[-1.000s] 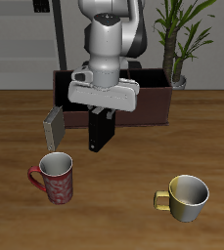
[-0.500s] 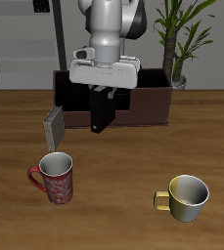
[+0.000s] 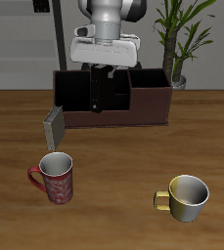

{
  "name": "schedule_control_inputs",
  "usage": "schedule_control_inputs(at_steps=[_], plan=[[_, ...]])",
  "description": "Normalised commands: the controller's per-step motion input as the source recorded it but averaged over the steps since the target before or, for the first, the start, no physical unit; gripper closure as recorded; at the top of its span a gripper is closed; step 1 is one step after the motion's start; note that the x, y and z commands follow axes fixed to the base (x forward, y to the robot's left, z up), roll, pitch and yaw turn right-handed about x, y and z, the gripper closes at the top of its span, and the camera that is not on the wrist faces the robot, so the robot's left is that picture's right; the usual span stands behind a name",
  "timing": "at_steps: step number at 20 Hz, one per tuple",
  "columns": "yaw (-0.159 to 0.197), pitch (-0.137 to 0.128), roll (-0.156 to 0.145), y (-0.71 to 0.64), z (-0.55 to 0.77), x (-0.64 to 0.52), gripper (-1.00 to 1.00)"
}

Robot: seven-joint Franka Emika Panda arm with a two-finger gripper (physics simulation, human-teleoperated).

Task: Place the black book into the back desk caddy's right compartment

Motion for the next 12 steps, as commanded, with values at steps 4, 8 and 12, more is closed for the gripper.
schedule_control_inputs(at_steps=[4,8,12], plan=[[0.006,-0.054,0.005,0.11,0.4,-0.32,1.0],[-0.005,-0.045,-0.003,0.06,0.33,-0.29,1.0],[-0.018,-0.004,-0.002,0.06,0.16,-0.24,1.0]])
